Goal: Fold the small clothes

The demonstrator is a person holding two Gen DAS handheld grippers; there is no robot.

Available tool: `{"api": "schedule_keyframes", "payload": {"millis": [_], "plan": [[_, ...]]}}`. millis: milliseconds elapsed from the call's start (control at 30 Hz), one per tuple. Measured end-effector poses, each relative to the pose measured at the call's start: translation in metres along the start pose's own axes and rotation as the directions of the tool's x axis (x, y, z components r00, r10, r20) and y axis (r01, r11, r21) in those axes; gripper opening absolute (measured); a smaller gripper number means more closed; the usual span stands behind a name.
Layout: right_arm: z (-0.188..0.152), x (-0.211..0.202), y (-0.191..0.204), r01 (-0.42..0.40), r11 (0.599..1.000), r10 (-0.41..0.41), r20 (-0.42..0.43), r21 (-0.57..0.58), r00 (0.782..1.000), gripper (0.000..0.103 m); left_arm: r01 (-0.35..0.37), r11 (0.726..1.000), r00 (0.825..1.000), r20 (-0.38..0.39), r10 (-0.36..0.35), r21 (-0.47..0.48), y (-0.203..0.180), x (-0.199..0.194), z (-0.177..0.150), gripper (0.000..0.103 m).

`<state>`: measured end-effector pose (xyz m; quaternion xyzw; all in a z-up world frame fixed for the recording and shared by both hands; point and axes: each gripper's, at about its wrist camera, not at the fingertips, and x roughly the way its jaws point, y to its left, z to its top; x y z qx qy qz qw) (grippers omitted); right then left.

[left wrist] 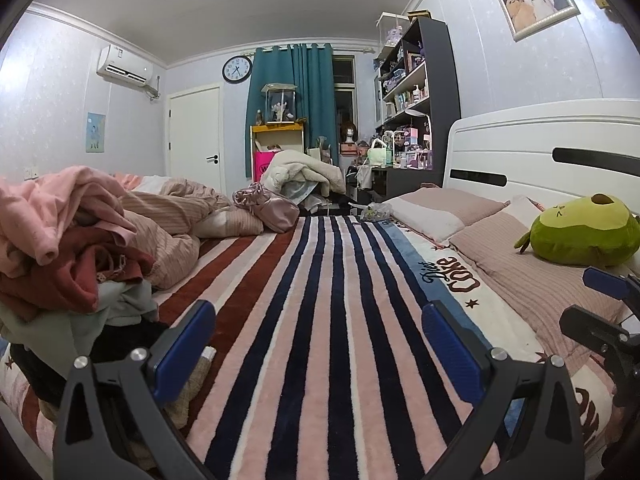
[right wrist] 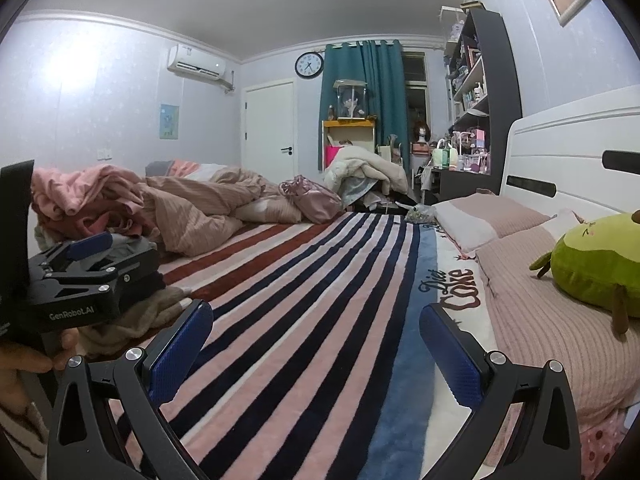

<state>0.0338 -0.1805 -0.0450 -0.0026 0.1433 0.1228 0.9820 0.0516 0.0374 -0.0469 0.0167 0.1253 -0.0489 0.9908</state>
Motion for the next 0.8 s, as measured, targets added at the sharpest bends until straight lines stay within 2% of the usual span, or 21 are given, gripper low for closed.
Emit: {"api": "schedule_keyframes", "payload": {"millis": [800], "plan": [[0.0009, -0.0046, 0.0040, 0.000, 1.000, 0.000, 0.006, -0.003, 1.000, 0.103, -0.019, 1.000, 1.000, 0.003, 0.019, 0.007, 0.0003, -0.0030, 0.0014, 0.102]]}}
